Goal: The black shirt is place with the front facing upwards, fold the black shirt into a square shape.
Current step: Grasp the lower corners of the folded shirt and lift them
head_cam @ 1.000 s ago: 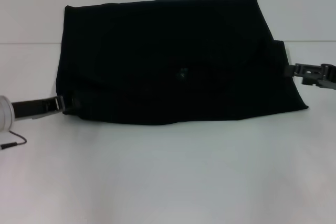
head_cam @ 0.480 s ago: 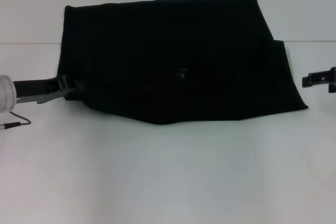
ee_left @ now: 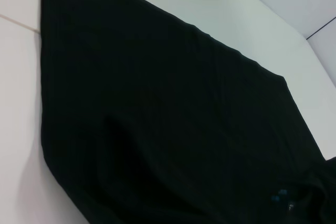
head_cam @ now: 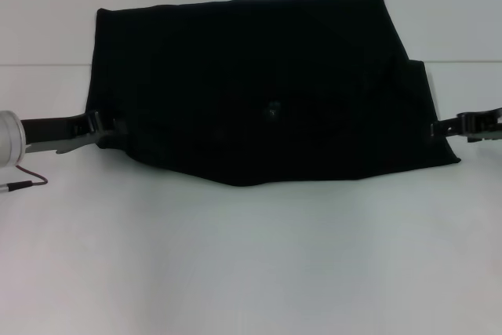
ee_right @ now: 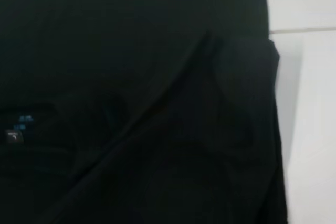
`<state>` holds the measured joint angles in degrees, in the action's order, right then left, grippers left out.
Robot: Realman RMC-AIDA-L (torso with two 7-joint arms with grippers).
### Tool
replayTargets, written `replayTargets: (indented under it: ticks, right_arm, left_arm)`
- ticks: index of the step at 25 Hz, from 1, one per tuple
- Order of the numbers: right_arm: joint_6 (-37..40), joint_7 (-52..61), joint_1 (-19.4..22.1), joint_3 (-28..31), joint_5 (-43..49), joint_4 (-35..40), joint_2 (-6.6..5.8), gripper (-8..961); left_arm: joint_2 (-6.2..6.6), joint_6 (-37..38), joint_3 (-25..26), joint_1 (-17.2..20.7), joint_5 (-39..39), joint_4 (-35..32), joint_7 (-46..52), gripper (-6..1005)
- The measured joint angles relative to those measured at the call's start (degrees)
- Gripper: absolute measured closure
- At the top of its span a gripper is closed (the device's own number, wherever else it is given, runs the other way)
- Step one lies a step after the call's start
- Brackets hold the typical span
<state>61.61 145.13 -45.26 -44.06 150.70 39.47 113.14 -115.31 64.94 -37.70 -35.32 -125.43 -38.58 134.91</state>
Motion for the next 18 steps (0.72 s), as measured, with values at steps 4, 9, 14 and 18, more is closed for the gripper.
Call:
replayTargets:
  ticks: [4, 9, 14, 18]
  right_arm:
    - [-3.5, 0.1, -1.1, -2.4, 0.4, -3.6, 0.29, 114]
    - [-5.5, 0.5, -1.5, -3.4, 0.4, -4.9, 0.42, 121]
    - [-5.7, 0.3, -2.0, -3.4, 0.4, -6.1, 0.66, 128]
    - [-5.1, 0.2, -2.5, -3.5, 0.4, -6.6, 0.50, 134]
  left_arm:
    - [-0.12, -0.3, 0.0, 0.0, 0.0, 0.0, 0.0, 942]
    - [-0.12, -0.4, 0.0, 0.0, 0.0, -0.1, 0.0, 942]
    - [-0.09, -0.6, 0.4, 0.0, 0.0, -0.1, 0.0, 941]
    - [-0.02, -0.7, 1.0, -0.1, 0.0, -0.1, -0.2, 941]
